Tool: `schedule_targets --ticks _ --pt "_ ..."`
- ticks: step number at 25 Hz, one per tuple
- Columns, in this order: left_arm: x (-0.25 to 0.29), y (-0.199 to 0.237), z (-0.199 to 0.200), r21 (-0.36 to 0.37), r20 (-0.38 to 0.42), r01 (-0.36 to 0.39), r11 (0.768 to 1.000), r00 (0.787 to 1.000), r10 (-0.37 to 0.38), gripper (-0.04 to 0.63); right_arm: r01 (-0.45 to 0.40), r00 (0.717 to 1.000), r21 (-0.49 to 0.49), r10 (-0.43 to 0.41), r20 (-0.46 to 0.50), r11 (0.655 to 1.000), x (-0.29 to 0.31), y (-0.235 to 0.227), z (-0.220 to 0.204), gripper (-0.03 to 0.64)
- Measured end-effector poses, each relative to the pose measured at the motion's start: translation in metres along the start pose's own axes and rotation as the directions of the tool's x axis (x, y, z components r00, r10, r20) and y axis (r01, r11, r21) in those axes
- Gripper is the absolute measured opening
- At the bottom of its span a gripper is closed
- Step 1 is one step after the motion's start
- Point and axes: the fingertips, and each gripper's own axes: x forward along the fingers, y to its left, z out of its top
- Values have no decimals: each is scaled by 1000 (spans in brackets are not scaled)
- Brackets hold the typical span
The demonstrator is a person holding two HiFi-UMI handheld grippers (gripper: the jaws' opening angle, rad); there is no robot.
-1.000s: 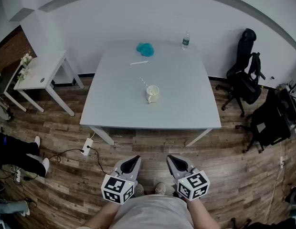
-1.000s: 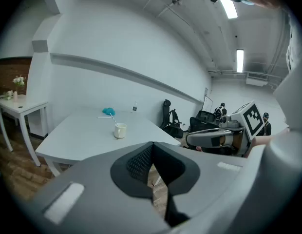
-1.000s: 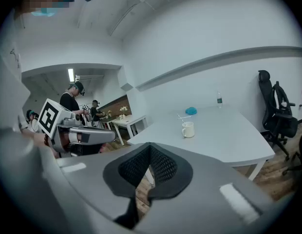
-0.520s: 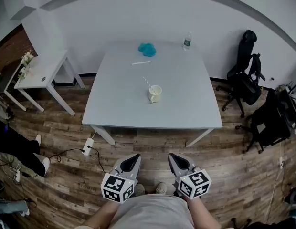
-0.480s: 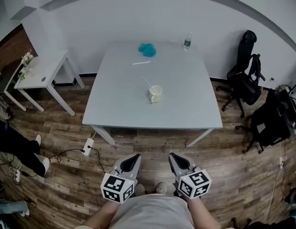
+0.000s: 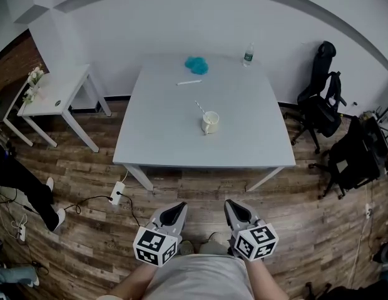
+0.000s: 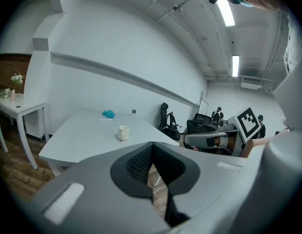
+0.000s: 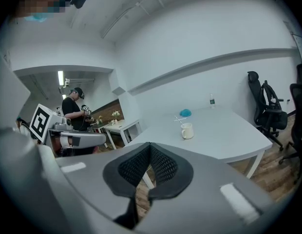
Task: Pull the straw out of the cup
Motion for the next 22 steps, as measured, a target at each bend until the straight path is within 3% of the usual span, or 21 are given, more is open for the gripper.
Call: schedule_targets --ticks 11,22 --pt "26 23 7 -11 12 21 1000 1000 -21 18 -5 1000 14 5 -6 1000 32 -16 1 6" --pt "118 75 43 -3 12 8 1000 1000 -8 18 -32 999 -23 31 -31 999 117 -81 41 6"
